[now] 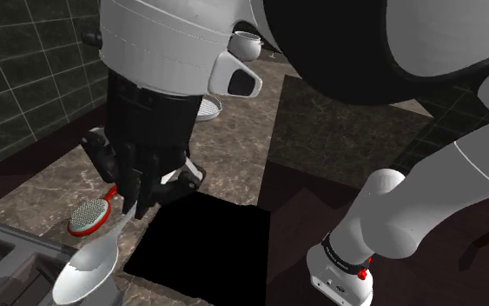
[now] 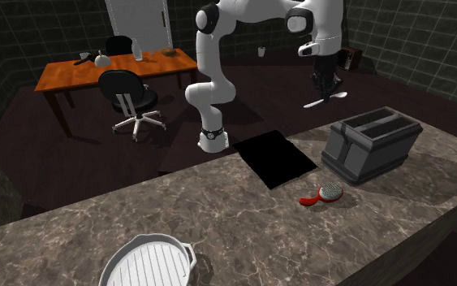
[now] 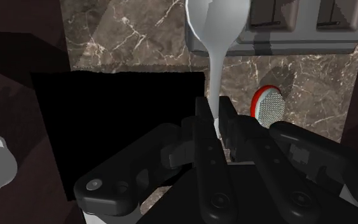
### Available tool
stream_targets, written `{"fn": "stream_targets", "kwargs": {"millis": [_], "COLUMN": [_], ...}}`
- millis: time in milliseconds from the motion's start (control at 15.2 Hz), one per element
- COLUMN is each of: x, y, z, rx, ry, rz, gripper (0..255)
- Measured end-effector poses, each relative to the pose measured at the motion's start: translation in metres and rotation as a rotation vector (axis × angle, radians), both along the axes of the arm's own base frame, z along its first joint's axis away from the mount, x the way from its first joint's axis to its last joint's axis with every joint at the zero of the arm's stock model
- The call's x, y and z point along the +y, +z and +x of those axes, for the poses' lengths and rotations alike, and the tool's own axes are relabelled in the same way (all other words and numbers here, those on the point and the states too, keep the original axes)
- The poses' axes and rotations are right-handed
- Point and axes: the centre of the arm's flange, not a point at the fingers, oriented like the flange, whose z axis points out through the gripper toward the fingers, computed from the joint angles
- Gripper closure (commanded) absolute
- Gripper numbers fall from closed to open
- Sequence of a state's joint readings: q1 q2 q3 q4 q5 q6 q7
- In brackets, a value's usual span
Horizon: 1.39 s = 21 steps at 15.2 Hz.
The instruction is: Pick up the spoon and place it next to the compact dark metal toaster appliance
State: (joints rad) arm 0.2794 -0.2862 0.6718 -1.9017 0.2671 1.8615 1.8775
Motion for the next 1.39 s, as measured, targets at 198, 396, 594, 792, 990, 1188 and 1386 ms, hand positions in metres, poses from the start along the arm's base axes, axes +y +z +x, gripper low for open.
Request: {"fn": "stream_targets", "kwargs": {"millis": [198,396,594,792,990,1188,1386], "x": [0.026,0.055,0.080,0.108,0.133,0.160,0.183], "y": [0.001,0.003,0.001,0.001,0.004,0.004,0.001], "z": [-0.031,-0.061,-0.088,-0.120,-0.150,-0.176,-0.204], "rx": [0.000,0.000,0.000,0.001,0.002,0.003,0.002], "ry": [0.001,0.002,0.001,0.003,0.003,0.002,0.001], "rz": [0.000,0.001,0.000,0.000,-0.001,0.000,0.001], "gripper": [255,255,255,255,255,255,255]}}
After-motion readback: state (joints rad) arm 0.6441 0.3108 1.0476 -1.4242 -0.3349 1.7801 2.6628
